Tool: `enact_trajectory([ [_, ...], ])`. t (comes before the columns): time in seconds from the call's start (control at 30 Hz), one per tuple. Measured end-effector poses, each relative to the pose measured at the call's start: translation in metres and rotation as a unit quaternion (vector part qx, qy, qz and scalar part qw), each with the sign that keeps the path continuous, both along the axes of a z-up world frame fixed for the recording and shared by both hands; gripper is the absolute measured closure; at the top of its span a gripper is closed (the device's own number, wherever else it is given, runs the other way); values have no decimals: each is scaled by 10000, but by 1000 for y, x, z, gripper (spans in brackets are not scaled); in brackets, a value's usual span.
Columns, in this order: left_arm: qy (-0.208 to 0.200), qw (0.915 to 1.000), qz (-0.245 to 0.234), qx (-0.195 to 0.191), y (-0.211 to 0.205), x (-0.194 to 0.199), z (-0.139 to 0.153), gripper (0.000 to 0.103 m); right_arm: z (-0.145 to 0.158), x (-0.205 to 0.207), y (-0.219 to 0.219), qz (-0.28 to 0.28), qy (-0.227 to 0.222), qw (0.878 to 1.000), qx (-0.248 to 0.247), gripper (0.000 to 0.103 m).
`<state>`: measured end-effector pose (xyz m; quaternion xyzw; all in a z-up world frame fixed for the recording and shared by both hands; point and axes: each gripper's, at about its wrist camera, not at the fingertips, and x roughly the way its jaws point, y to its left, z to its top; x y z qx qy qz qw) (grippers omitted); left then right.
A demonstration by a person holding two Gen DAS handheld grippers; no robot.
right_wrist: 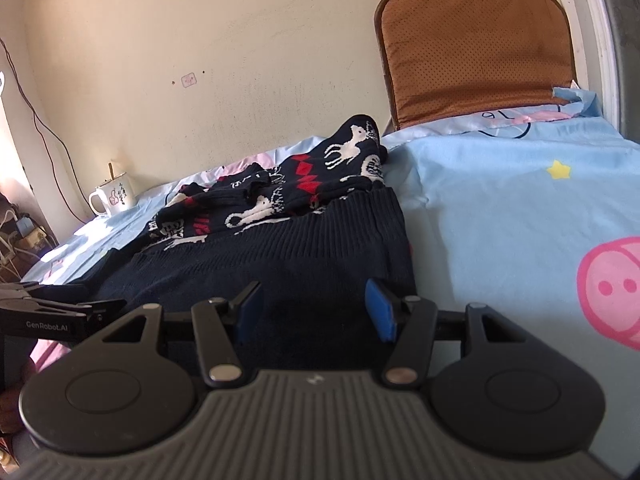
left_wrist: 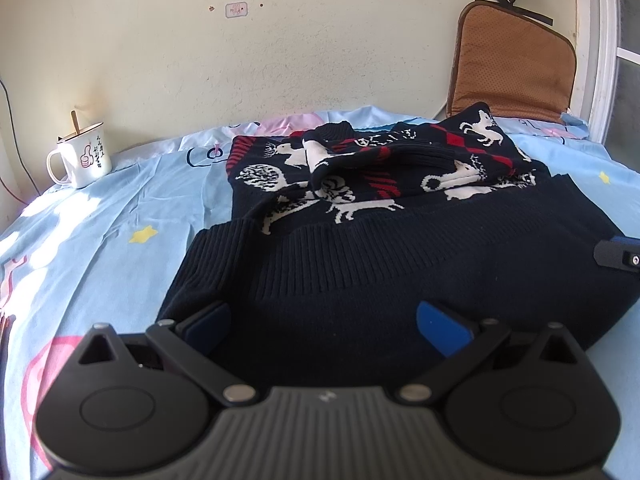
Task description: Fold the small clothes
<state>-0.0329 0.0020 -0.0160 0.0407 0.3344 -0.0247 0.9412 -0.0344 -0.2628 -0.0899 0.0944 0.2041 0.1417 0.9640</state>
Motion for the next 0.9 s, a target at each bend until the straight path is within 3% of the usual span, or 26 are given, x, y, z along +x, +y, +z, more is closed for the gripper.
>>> enact_trajectory([
  [0.3, 2, 10000, -11, -14, 0, 0, 0, 0, -2, -7, 3, -68, -47, 9998, -164, 43],
  [0.47, 32, 9999, -101, -83, 4, 0, 1, 0, 0, -5, -5, 83, 20, 9998, 181, 41],
  [0.57, 286, 9973, -523, -432, 17, -2, 14, 0, 10, -4, -23, 231, 198, 9974, 658, 41],
  [0.63, 244, 9934, -844, -739, 29, -1, 36, 0, 28, 2, -35, 309, 130, 9966, 758, 41],
  [0.77, -303, 9950, -844, -430, 44, 36, 87, 0, 75, 50, -51, 411, 70, 9960, 790, 41],
  [0.9, -20, 9978, -657, -49, 50, 123, 96, 0, 108, 136, -38, 769, 349, 9943, 649, 41],
])
